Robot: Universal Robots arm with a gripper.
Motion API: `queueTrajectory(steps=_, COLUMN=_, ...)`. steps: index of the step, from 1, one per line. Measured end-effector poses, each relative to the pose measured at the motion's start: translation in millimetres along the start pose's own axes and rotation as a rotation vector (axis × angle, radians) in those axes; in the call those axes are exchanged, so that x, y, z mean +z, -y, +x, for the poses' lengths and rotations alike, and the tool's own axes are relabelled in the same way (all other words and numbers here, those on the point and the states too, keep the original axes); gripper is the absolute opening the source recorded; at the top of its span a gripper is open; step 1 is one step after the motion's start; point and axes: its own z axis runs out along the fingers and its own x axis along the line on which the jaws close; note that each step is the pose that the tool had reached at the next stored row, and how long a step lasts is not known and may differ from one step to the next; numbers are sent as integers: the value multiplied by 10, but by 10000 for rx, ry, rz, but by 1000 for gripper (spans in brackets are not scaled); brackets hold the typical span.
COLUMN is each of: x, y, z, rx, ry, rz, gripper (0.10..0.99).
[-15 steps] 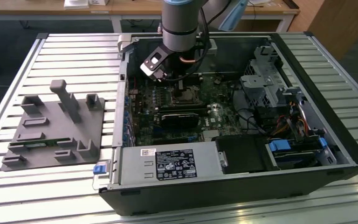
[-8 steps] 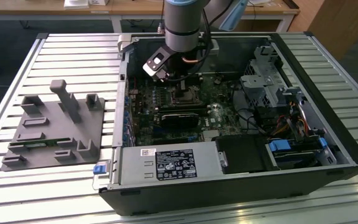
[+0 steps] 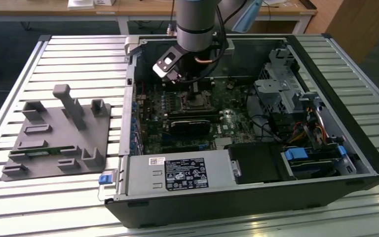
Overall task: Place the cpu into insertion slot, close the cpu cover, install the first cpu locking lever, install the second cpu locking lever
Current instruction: 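Close the cpu cover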
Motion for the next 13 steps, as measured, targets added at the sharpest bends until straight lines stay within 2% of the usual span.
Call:
queueTrajectory(steps=7, x=2, y=-76, z=0, rx=0, ry=0, rz=0, gripper=106)
queueTrajectory(steps=13, x=2, y=-84, z=0, rx=1, ry=0, rz=0, gripper=106)
